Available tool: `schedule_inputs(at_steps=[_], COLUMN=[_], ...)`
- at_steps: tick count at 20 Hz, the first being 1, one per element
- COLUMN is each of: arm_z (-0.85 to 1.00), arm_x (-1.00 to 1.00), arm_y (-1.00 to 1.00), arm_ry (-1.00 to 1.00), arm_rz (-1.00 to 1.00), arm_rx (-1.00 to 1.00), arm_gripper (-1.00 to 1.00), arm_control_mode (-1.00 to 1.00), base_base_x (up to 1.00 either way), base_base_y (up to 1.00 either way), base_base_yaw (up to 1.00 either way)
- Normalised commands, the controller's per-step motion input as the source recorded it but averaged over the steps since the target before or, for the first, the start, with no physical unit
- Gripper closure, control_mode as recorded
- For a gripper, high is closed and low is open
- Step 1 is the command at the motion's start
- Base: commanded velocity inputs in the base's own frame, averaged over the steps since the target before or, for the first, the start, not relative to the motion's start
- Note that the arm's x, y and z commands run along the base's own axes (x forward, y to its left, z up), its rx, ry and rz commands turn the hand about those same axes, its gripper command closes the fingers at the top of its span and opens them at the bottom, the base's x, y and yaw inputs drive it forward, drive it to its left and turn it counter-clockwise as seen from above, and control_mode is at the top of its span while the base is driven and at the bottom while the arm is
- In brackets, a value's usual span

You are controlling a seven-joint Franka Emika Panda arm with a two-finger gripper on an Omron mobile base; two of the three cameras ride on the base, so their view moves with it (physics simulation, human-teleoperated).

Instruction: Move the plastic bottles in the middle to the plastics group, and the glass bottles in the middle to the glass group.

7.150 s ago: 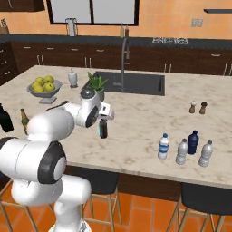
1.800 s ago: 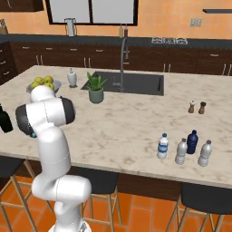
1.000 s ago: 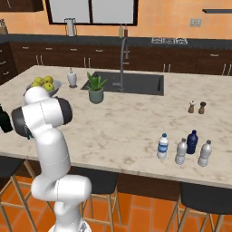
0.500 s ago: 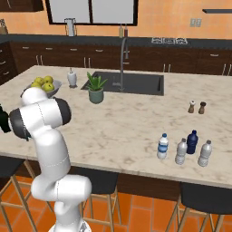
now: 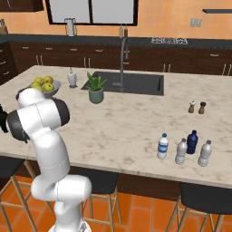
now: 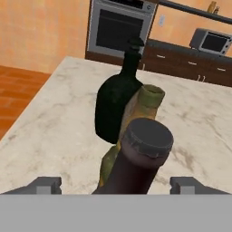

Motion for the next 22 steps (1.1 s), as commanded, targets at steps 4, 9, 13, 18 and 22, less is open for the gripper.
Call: schedule_inputs(at_steps=[4,9,13,18,22], arm_z=[0.20,0.24,0.23,0.16,0.22], arm_x=[-0.09,-0.18,-0.17,-0.35,-0.49], arm_y=[-0.12,-0.25,-0.43,-0.57,-0.71], arm_ry=[-0.01,0.02,0.05,0.14,0.15], arm_rz=[0.00,-0.02,-0.11,-0.28,-0.28], arm_rx=[0.00,0.02,0.00,0.00,0.00], arm_gripper=[-1.00,-1.00,-1.00,-1.00,-1.00], arm_control_mode=[-1.00,-1.00,-1.00,-1.00,-1.00], base_base_x=[0.00,0.00,0.00,0.00,0.00], base_base_y=[0.00,0.00,0.00,0.00,0.00], base_base_yaw=[0.00,0.00,0.00,0.00,0.00])
